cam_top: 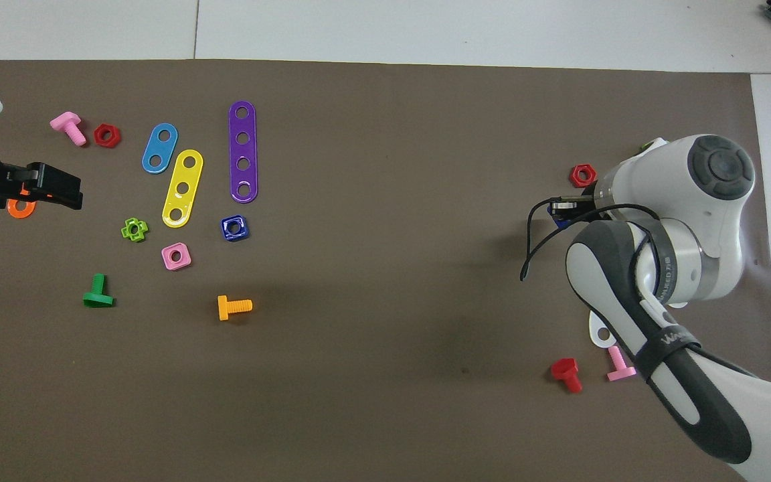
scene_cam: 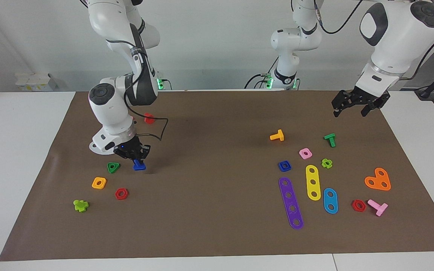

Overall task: Unscrew and place screws in storage area
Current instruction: 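Carry the blue bolt near the green triangle and release it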

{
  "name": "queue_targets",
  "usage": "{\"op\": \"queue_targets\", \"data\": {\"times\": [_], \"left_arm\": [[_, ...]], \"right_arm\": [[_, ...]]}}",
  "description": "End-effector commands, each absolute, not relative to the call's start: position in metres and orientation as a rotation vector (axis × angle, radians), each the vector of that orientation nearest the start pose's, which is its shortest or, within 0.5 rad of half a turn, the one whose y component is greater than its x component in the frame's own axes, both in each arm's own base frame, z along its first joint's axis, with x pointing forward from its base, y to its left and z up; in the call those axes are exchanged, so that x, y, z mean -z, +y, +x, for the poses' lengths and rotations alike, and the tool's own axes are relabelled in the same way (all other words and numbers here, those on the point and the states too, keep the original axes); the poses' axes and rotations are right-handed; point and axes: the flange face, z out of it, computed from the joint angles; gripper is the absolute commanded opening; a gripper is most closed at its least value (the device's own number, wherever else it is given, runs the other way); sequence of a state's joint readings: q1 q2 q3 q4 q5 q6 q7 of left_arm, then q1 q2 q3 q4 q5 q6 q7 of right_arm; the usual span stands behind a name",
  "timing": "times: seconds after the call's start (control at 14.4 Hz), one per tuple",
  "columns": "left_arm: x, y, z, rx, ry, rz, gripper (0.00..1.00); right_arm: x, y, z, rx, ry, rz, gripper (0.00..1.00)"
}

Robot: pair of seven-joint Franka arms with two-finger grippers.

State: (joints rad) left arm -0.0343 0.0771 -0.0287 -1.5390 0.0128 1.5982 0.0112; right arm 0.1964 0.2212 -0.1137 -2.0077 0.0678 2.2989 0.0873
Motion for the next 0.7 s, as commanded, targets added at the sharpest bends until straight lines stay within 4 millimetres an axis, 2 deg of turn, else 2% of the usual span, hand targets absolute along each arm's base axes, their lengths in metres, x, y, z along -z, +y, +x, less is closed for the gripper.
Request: {"op": "queue_targets", "data": {"times": [0.0,0.14,0.56,0.63], "left_arm": [[-0.600,-0.032,0.569,-0.013,0.119,-3.111,1.00],[-0.600,-0.032,0.569,-0.013,0.121,-3.111,1.00],[-0.600,-0.032,0.569,-0.013,0.119,-3.111,1.00],[-0.600,-0.032,0.569,-0.013,0.121,-3.111,1.00]], "right_arm": [[-0.336,0.020,0.577,0.118,0.019,-3.087,0.00],[-0.330,0.008,0.573,0.098,0.016,-3.087,0.00],[-0.323,0.018,0.567,0.073,0.012,-3.082,0.00],[-0.321,0.017,0.566,0.066,0.015,-3.083,0.31]]}}
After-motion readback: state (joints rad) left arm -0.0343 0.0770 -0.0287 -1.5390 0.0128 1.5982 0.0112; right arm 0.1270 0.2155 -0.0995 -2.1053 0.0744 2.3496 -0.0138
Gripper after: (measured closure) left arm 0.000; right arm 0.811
